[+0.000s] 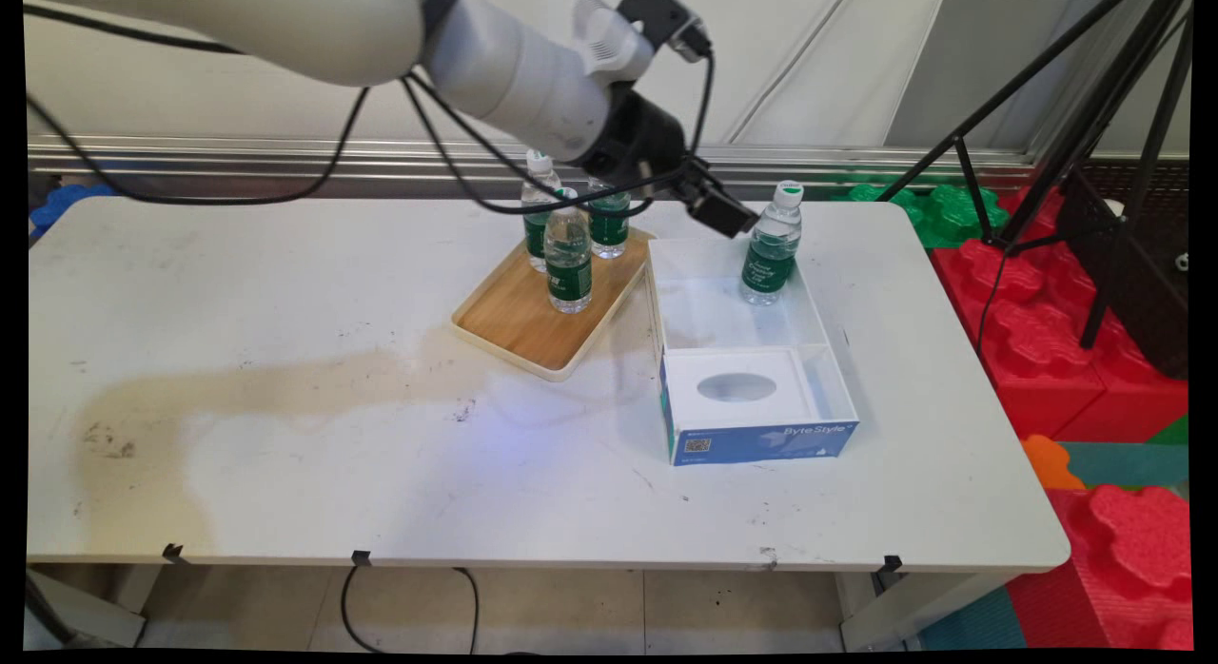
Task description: Pick up the green bottle from the white box
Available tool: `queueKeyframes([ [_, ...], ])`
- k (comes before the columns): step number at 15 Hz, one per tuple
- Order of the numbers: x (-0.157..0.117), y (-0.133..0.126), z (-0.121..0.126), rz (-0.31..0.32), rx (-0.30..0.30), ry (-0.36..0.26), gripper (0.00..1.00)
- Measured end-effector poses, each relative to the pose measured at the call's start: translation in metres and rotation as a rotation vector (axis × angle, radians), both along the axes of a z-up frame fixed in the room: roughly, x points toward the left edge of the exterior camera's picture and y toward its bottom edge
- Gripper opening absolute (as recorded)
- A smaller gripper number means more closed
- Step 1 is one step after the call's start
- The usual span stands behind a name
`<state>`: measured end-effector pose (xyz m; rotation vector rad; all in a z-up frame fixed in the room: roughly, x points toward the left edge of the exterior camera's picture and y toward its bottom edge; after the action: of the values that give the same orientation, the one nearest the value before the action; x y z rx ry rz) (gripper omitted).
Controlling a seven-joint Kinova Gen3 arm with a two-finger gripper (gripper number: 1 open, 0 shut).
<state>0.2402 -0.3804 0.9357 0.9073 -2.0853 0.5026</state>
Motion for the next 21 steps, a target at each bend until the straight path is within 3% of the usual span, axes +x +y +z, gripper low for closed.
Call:
queueKeyframes([
  [10, -0.036, -0.066, -0.031, 0.014, -0.002, -0.007, 1.0],
  [21, -0.062, -0.124, -0.087, 0.024, 0.018, -0.045, 1.0],
])
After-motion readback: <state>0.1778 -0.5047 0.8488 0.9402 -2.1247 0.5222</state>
